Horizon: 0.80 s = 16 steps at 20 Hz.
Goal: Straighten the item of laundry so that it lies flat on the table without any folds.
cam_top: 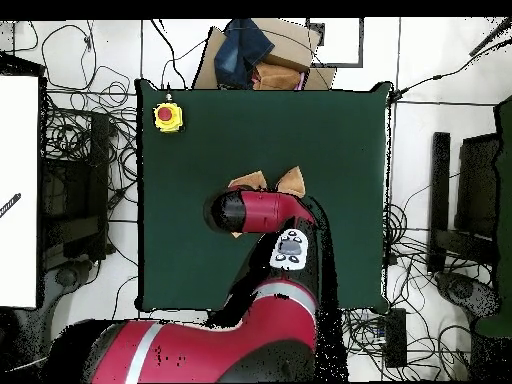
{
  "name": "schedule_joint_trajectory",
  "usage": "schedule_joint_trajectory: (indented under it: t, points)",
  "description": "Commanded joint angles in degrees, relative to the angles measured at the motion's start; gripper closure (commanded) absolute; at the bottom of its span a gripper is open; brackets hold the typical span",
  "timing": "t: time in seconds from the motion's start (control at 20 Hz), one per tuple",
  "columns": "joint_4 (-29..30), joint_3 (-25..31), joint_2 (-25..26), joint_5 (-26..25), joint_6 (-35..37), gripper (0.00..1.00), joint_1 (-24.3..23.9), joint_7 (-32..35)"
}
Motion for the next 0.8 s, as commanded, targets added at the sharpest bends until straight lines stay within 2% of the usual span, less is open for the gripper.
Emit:
schedule_joint_trajectory:
  t: [0.05,0.25,0.8]
  points:
    - [7.0,6.6,-7.3,-2.1,9.3,1.0,0.1,1.7]
    - [8.9,7.0,-11.4,-1.7,12.2,1.0,0.1,0.9]
    - [11.5,7.1,-17.7,-1.6,15.5,1.0,0.3,0.8]
